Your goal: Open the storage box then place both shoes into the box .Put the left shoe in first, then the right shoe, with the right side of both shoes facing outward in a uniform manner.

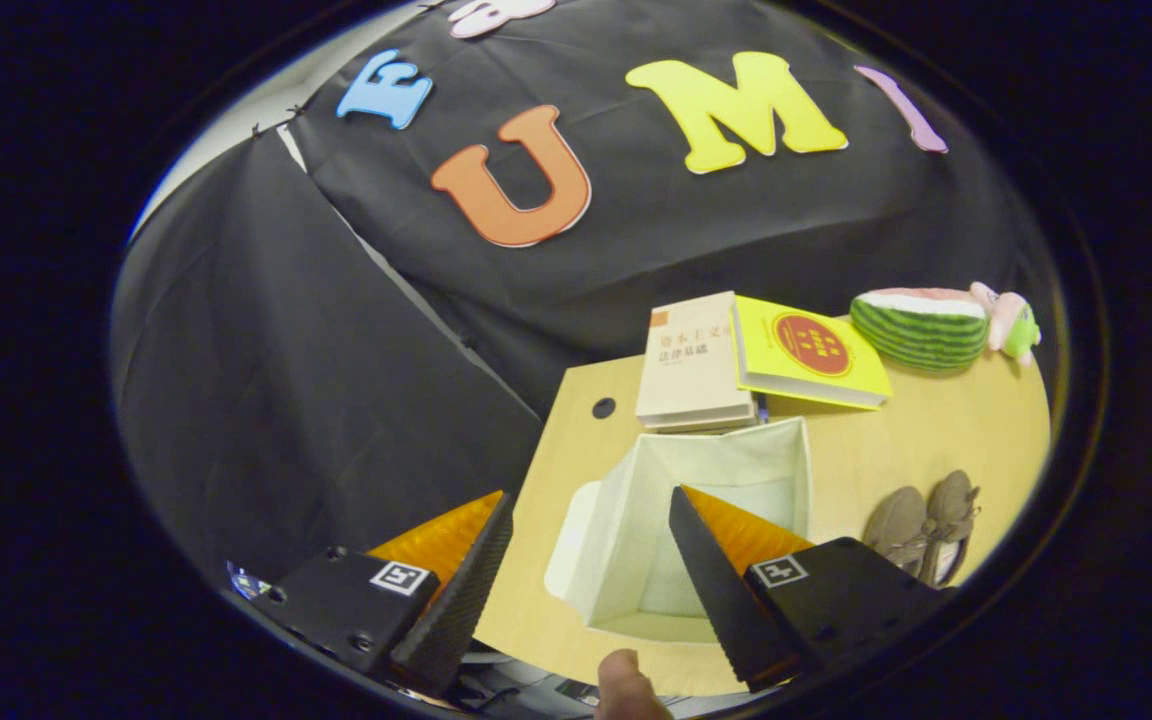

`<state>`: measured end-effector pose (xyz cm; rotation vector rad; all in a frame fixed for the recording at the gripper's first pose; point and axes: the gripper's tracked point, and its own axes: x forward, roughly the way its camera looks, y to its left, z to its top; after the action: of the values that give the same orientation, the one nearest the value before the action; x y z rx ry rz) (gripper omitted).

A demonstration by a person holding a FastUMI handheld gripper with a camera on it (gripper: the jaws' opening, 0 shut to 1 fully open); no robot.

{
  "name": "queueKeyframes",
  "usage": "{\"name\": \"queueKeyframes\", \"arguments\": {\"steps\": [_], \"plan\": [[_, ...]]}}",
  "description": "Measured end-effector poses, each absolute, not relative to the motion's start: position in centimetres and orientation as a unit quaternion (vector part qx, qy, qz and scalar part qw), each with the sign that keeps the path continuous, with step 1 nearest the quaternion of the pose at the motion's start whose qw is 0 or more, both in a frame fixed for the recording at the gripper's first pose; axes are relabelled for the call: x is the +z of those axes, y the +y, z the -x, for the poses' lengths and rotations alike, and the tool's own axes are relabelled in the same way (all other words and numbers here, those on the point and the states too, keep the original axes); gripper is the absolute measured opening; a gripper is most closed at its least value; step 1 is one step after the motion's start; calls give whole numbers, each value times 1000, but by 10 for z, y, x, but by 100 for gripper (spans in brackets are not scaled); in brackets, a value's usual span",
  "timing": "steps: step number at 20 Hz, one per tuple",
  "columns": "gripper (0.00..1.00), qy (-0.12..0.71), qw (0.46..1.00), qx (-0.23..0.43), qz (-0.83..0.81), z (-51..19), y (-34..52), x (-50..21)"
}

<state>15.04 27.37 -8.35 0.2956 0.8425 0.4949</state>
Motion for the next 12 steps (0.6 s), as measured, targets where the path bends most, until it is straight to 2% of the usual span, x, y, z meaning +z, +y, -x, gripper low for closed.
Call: {"name": "queueKeyframes", "arguments": {"steps": [12], "plan": [[100,452,880,144,10,-146,120,-195]]}}
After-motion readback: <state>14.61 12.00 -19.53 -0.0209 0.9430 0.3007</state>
